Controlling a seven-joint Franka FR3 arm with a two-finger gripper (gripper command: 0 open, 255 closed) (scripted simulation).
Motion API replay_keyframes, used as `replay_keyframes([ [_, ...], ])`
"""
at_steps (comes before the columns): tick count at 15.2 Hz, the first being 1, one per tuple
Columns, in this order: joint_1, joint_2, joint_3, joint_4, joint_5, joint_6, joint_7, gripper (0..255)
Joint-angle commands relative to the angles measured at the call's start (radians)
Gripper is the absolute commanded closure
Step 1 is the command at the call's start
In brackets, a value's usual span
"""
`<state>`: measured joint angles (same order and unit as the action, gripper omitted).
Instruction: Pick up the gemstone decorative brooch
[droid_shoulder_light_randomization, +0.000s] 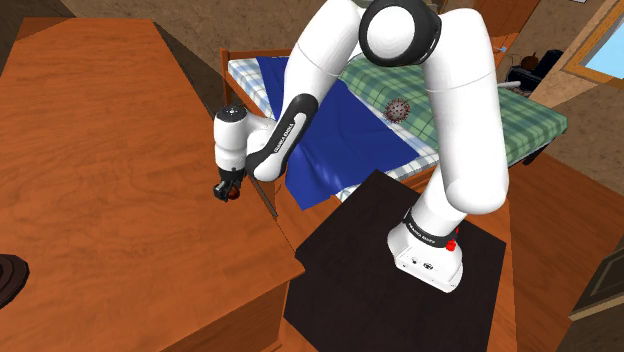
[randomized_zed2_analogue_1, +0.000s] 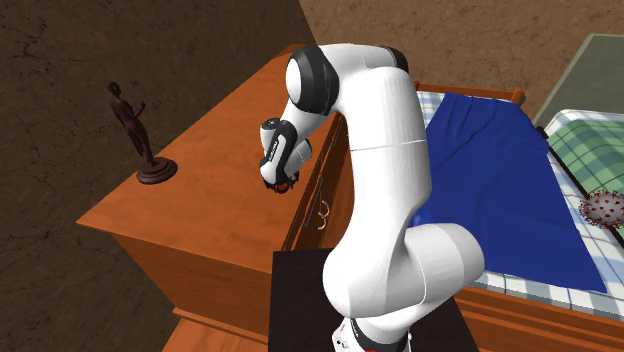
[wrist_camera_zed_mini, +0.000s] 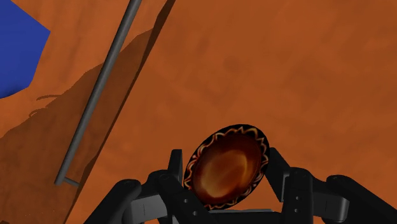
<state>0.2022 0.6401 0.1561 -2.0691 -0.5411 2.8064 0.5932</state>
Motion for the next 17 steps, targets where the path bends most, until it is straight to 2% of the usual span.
replay_keyframes([
  [1, -0.006, -0.014, 0.007, -0.006, 0.005, -0.008, -0.006, 255],
  [17, -0.077, -0.183, 0.101, -0.054, 0.100, -0.132, -0.092, 255],
])
